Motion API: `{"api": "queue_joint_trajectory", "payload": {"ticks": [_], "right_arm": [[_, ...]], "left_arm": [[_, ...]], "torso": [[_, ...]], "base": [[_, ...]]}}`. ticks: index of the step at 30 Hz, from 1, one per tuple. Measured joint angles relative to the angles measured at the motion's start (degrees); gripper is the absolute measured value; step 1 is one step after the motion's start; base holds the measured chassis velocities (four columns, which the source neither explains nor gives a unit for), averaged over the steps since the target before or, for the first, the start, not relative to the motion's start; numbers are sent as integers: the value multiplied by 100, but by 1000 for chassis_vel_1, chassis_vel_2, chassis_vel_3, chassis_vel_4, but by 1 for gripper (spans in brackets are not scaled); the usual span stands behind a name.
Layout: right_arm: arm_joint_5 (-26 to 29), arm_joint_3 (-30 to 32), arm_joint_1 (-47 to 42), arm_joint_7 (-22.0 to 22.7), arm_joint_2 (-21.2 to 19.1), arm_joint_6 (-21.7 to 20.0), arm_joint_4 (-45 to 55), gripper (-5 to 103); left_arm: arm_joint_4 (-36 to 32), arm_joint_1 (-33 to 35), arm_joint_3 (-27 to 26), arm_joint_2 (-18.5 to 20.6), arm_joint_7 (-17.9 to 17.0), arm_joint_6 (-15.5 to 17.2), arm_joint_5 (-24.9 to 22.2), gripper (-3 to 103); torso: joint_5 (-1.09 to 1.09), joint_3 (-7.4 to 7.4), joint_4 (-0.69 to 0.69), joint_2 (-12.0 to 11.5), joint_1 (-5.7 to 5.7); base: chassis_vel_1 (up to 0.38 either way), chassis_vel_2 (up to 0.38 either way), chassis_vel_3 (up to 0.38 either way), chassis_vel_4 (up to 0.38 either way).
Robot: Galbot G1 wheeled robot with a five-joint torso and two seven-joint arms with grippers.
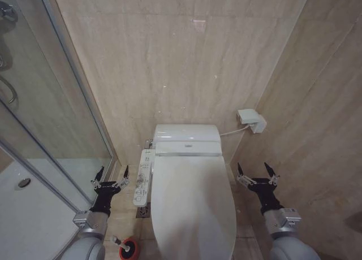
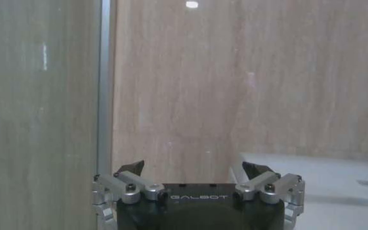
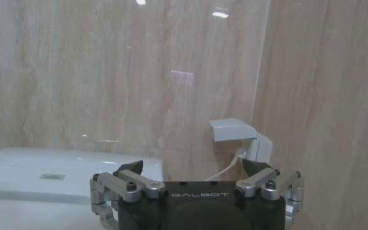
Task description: Open the toilet lid, clean the toilet bowl with a toilet brush, close the toilet lid, and flush.
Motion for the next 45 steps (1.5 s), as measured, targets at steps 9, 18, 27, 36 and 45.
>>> {"api": "queue_joint_trajectory", "payload": {"ticks": [9,18,27,36,45], "right_arm": [[0,0,4,0,0,0,0,100],[0,0,1,0,0,0,0,100],[0,0,1,0,0,0,0,100],[0,0,5,0,0,0,0,100],[0,0,2,0,0,0,0,100]], "left_arm": [[41,-35,-6,35,-53,-58,-87,100],[51,-3,139,-17,-47,-77,3,100],[90,-29,220,-102,-35,-96,98,100],[140,-74,232,-136,-24,-106,125,100],[204,-125,261,-167,-16,-116,167,100]], "torso": [[-1,2,0,-2,6],[0,0,1,-1,1],[0,0,0,-1,1],[0,3,3,-3,8],[0,0,0,0,0]], "base": [[-74,66,80,-55],[0,0,0,0],[-29,29,30,-30],[-118,131,122,-127],[-3,12,-4,-5]]}}
